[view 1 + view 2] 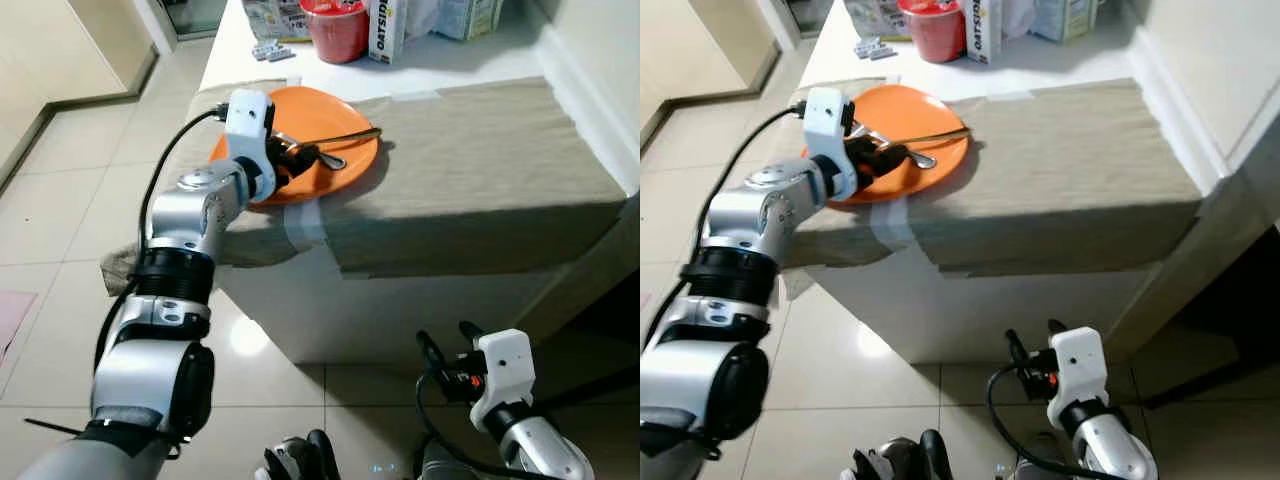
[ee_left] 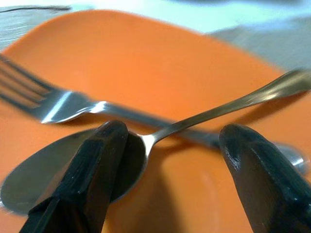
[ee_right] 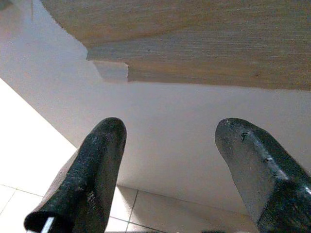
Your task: Setting the table
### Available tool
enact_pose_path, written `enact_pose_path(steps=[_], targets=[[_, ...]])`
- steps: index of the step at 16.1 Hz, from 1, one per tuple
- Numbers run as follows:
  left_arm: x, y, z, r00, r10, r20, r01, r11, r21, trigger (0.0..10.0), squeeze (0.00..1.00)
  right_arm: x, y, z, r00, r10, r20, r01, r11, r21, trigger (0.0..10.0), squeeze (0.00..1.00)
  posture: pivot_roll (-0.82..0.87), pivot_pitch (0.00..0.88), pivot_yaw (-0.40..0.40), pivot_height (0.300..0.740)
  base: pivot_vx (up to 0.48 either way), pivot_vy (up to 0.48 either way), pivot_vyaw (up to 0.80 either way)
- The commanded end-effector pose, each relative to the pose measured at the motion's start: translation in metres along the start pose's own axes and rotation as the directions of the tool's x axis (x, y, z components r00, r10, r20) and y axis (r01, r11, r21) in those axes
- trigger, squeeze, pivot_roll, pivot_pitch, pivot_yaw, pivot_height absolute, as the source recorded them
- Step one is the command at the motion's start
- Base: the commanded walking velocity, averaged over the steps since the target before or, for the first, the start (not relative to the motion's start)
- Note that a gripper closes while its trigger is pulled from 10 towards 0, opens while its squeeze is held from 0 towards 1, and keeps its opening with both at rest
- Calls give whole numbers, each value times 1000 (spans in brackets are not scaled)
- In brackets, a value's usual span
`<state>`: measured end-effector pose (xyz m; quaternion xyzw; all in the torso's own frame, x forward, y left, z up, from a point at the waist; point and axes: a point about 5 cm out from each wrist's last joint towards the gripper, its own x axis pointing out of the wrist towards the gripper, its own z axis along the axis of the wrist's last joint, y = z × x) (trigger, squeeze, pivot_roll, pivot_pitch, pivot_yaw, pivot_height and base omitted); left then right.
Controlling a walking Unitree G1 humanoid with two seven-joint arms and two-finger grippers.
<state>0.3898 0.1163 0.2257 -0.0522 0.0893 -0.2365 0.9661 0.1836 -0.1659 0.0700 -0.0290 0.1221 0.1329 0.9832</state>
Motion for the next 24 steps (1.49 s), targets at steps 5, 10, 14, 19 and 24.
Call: enact_pose_path(steps=[5, 10, 14, 19, 24], targets=[[1, 10, 26, 997, 40, 58, -40, 999, -3, 10000, 0, 3, 2, -3, 1000, 10, 5, -10, 1000, 5, 10000, 0, -244, 120, 184, 740, 0, 0, 0], [13, 15, 32, 978, 205, 36, -188, 945, -266, 10000, 0, 3, 2, -4, 1000, 14, 4, -14, 1000, 1, 10000, 0, -254, 117, 172, 740, 0, 0, 0], [17, 16, 34, 985, 170, 37, -164, 978, -127, 10000, 0, 3, 3, -4, 1000, 14, 8, -14, 1000, -3, 10000, 0, -261, 109, 179, 740, 0, 0, 0], [23, 13, 35, 990, 122, 75, -127, 990, 62, 10000, 0, 2, 5, -4, 1000, 16, 12, -15, 1000, -1, 10000, 0, -271, 112, 186, 740, 0, 0, 0], [28, 9, 16, 994, 110, -7, -109, 992, 67, 10000, 0, -4, 7, -7, 1000, 9, 2, -9, 1000, 2, 10000, 0, -281, 125, 191, 740, 0, 0, 0]])
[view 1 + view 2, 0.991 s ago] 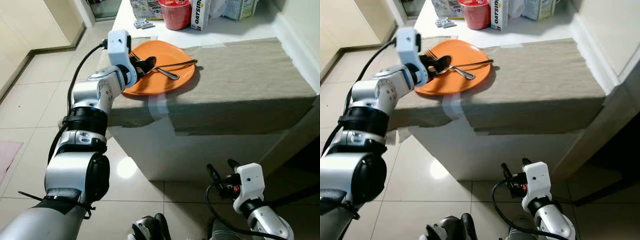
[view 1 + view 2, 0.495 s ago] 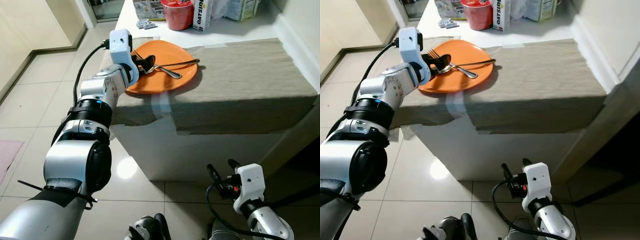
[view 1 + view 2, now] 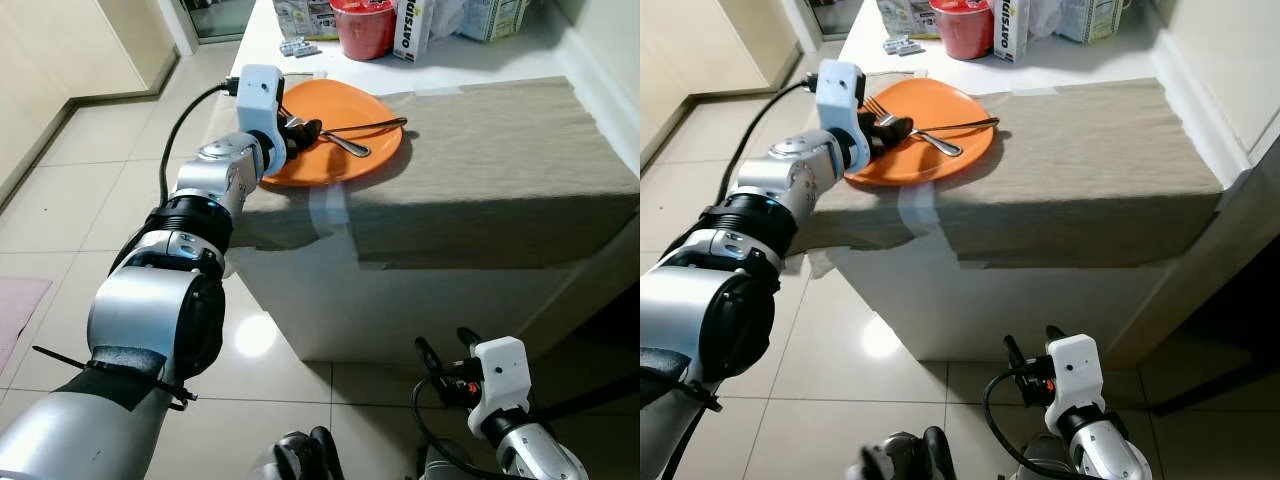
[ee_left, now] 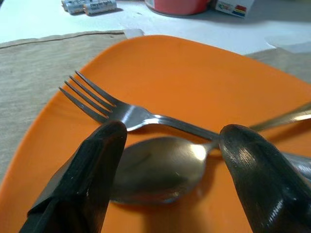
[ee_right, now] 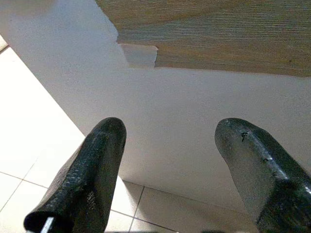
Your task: Setting the table
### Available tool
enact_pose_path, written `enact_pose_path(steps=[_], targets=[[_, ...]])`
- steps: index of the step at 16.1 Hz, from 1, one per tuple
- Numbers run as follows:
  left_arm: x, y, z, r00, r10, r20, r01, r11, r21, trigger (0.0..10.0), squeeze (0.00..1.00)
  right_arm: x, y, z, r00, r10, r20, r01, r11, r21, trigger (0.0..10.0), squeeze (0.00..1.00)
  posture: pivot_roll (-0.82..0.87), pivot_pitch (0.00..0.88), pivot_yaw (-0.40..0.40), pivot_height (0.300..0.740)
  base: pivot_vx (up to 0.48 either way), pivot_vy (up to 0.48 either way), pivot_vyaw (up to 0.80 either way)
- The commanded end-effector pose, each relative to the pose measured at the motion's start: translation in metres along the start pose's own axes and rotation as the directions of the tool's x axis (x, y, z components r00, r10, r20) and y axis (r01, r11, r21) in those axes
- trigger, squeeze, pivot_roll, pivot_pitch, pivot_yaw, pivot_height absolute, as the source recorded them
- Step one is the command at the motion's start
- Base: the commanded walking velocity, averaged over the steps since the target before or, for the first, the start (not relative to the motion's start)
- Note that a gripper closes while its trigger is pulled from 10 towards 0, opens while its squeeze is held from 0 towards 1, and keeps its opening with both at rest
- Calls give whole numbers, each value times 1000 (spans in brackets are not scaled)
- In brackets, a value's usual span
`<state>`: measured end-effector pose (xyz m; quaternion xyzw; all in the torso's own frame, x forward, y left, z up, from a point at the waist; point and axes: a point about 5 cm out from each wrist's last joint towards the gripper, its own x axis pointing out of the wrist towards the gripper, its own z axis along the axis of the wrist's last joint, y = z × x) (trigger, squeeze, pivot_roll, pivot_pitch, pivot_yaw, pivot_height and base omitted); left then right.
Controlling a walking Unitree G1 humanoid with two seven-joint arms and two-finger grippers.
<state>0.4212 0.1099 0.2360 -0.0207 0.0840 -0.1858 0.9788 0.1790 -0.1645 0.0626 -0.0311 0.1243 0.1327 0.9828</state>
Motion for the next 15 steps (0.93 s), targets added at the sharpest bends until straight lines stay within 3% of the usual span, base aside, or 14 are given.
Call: enact_pose_path(steps=[1, 15], targets=[[0, 0, -5, 999, -9, -32, 9, 1000, 17, 10000, 0, -3, 4, 0, 1000, 10, 3, -10, 1000, 4, 10000, 0, -279, 129, 189, 740, 0, 0, 0], [-2, 3, -30, 989, -36, -143, 27, 997, -66, 10000, 0, -6, 6, -1, 1000, 9, -8, -9, 1000, 7, 10000, 0, -273, 146, 192, 740, 0, 0, 0]])
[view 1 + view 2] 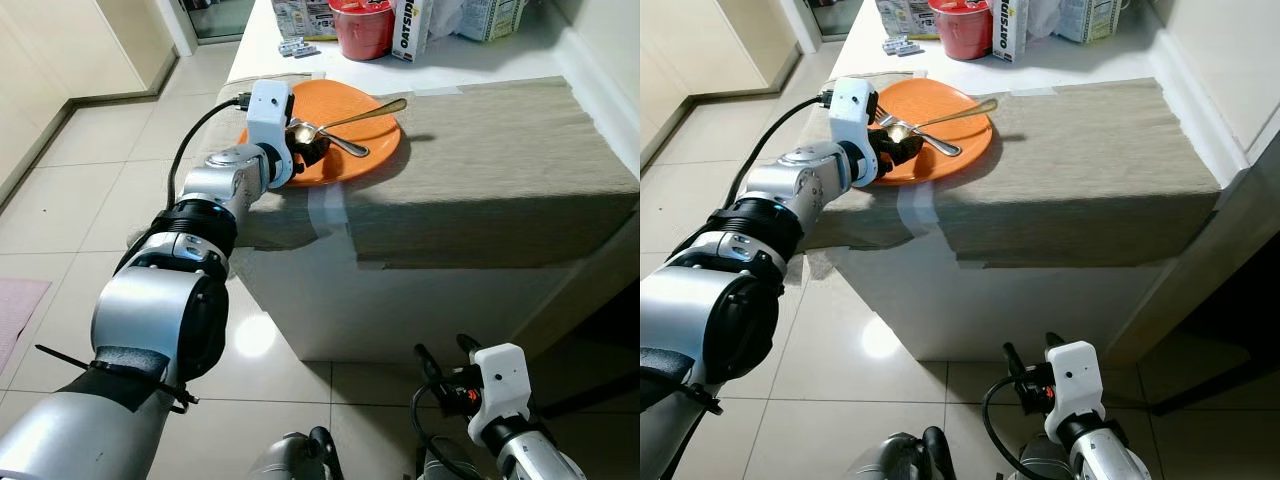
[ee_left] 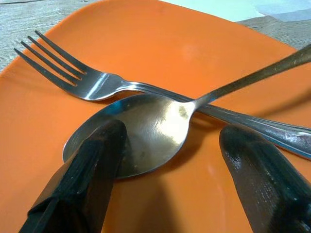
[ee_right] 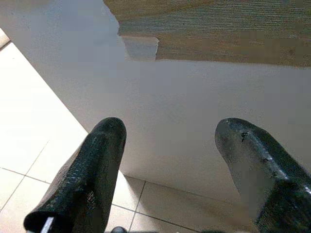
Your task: Setting the table
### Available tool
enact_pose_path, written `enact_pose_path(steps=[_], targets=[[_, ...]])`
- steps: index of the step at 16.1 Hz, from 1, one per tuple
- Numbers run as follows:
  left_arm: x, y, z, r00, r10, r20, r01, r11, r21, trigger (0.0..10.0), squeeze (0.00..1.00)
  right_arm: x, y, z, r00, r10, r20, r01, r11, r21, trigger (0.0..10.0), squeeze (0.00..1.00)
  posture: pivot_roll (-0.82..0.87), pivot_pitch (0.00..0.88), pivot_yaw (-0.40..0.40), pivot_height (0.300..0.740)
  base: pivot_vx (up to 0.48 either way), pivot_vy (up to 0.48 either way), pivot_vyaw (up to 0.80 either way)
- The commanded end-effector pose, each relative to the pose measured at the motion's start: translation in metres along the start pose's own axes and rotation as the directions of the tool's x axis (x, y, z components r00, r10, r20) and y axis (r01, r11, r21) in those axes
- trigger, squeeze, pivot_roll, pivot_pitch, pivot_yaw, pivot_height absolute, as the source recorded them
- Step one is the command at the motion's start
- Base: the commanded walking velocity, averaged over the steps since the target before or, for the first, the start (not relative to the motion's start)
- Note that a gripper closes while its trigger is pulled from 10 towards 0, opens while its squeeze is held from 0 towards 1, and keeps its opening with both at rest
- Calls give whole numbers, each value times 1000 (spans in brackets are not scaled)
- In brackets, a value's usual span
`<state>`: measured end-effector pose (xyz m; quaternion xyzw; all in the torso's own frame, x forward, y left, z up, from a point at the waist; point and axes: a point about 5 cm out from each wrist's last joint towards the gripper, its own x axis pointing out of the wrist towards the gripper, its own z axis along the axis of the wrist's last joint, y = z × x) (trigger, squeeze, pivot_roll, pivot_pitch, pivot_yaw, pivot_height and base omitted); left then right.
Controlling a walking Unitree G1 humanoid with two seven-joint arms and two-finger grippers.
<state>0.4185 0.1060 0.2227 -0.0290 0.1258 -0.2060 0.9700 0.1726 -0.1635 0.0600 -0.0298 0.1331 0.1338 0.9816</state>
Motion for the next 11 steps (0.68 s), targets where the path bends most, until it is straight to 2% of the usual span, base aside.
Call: enact_pose_path(steps=[1, 3, 5, 7, 11], targets=[[-2, 8, -19, 997, 9, -75, -14, 998, -62, 10000, 0, -1, 2, 3, 1000, 2, 9, -2, 1000, 8, 10000, 0, -273, 148, 193, 740, 0, 0, 0], [-3, 11, -26, 995, 12, -97, -22, 994, -105, 10000, 0, 1, -3, 8, 999, -32, 18, 31, 998, 63, 10000, 0, -275, 149, 189, 740, 0, 0, 0], [-5, 13, -33, 993, 8, -120, -27, 988, -153, 10000, 0, 5, -8, 16, 998, -37, 45, 35, 999, 33, 10000, 0, -275, 149, 189, 740, 0, 0, 0], [-5, 12, -38, 991, -1, -135, -20, 987, -157, 10000, 0, 11, -16, 33, 993, -63, 101, 59, 997, 41, 10000, 0, -273, 151, 187, 740, 0, 0, 0], [-4, 6, -49, 982, -43, -182, 12, 985, -171, 10000, 0, 36, -45, 107, 944, -112, 310, 94, 993, 72, 10000, 0, -265, 148, 188, 740, 0, 0, 0]])
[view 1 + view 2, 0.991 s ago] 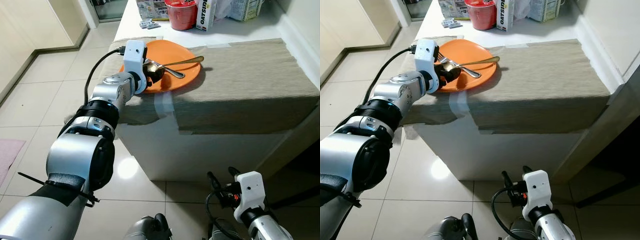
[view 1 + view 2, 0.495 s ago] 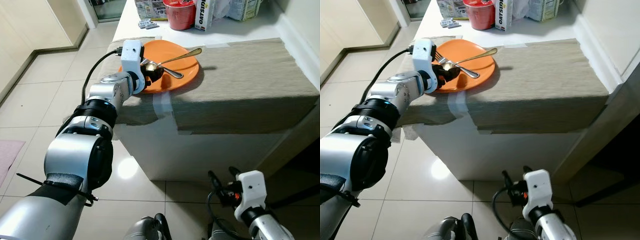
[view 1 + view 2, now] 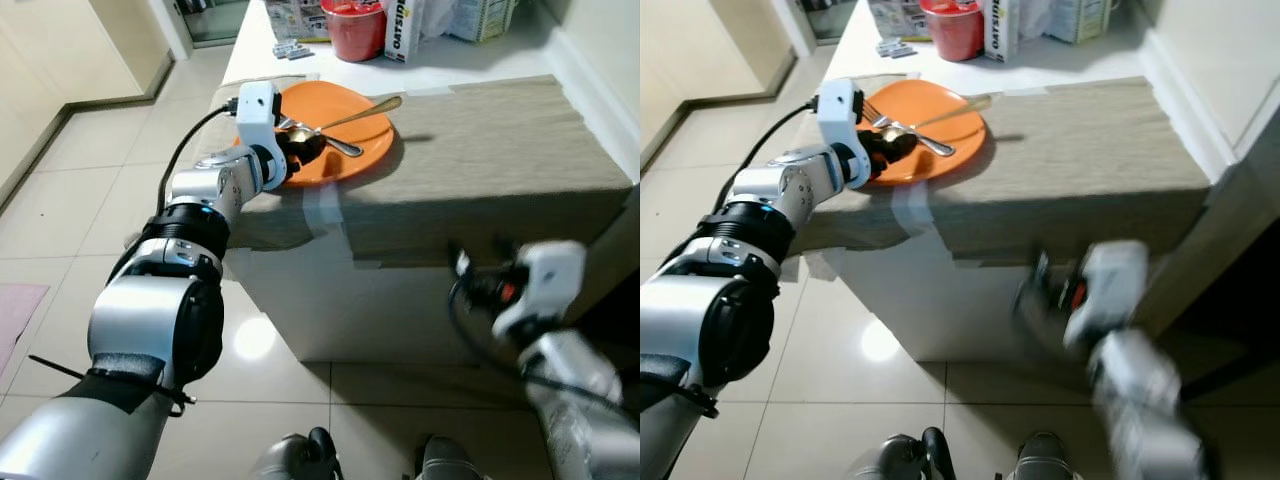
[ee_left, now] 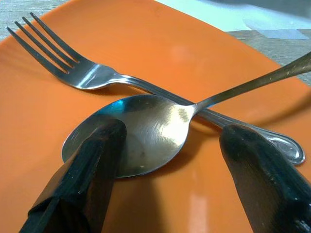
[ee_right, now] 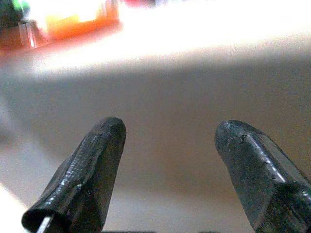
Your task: Setting the table
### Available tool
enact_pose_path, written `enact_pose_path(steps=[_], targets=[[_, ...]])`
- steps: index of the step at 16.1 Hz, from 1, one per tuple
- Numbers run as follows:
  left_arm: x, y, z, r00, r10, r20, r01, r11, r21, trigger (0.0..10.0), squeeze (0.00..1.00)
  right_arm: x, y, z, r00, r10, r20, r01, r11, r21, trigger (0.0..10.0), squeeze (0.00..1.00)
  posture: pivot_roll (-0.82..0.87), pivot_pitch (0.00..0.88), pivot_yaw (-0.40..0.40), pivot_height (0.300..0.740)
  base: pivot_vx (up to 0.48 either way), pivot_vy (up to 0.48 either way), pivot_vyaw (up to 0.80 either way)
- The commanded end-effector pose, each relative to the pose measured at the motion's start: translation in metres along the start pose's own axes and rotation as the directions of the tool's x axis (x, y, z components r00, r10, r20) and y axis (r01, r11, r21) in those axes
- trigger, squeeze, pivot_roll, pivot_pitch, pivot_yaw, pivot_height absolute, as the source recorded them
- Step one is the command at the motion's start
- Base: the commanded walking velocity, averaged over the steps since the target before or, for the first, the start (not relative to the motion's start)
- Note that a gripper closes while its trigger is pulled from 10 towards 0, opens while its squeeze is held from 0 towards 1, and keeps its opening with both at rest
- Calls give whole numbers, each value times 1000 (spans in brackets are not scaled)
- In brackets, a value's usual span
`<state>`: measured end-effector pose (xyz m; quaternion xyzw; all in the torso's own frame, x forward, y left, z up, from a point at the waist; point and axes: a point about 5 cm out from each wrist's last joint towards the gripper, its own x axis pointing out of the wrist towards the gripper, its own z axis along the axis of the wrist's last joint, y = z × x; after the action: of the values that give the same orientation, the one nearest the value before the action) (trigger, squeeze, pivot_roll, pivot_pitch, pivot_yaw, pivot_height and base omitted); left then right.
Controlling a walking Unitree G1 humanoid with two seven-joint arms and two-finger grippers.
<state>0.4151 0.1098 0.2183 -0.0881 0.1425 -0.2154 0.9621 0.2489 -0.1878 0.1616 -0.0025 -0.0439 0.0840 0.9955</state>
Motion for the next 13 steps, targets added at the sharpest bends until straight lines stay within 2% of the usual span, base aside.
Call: enact_pose_path(steps=[1, 5, 6, 8, 10, 13], targets=[[-1, 8, -44, 984, 10, -178, -20, 998, -53, 10000, 0, 1, -3, -1, 1000, -15, -22, 15, 999, 45, 10000, 0, -261, 147, 188, 740, 0, 0, 0], [-3, 7, -52, 977, -9, -212, -3, 998, -56, 10000, 0, 36, -14, 30, 997, -32, 73, 22, 990, 137, 10000, 0, -240, 145, 189, 740, 0, 0, 0], [-4, 8, -53, 976, -8, -215, -5, 998, -59, 10000, 0, 48, -14, 36, 996, -28, 83, 12, 982, 188, 10000, 0, -237, 144, 189, 740, 0, 0, 0], [-4, 9, -53, 976, -8, -219, -5, 998, -62, 10000, 0, 63, -9, 44, 994, -15, 109, -14, 965, 263, 10000, 0, -223, 144, 189, 740, 0, 0, 0], [-5, 7, -53, 974, -20, -227, 5, 998, -64, 10000, 0, 92, 6, 60, 987, 46, 156, -104, 915, 389, 10000, 0, -202, 140, 190, 740, 0, 0, 0], [-5, 3, -51, 974, -31, -226, 16, 998, -68, 10000, 0, 119, 21, 58, 985, 96, 144, -152, 877, 455, 10000, 0, -186, 139, 184, 740, 0, 0, 0]])
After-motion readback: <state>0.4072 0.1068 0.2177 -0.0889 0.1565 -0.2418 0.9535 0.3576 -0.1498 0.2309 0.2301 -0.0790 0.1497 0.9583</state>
